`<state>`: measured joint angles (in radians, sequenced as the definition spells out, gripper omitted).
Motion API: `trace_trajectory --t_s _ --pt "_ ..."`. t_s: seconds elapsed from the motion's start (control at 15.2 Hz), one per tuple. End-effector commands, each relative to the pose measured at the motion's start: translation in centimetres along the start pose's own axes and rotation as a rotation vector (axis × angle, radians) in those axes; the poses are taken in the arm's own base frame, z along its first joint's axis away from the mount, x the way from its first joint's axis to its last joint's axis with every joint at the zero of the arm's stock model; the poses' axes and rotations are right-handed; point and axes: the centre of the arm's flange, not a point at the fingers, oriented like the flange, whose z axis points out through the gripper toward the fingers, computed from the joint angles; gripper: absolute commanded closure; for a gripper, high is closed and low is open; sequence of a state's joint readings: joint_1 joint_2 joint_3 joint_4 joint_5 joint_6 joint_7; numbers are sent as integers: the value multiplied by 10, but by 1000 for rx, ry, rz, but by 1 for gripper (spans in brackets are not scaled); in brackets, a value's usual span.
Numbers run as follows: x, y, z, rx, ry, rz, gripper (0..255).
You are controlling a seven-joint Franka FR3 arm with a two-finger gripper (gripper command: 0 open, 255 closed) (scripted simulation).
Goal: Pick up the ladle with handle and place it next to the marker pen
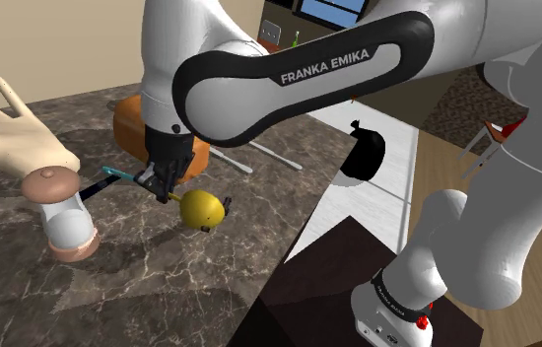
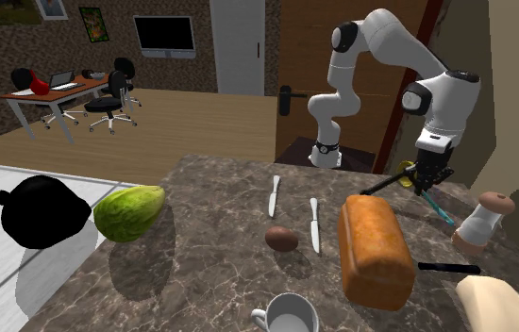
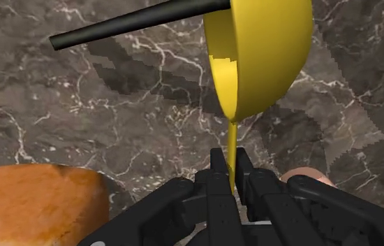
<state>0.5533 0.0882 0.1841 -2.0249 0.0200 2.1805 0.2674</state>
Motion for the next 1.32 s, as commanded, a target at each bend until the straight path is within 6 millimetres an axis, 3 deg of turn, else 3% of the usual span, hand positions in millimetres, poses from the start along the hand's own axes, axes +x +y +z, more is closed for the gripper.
trace_trajectory --t_s 0.0,0.79,1.25 --pt "-1 2 12 0 -1 1 255" --pt "-4 5 74 0 -1 1 255" --pt "-4 5 74 0 -1 1 255"
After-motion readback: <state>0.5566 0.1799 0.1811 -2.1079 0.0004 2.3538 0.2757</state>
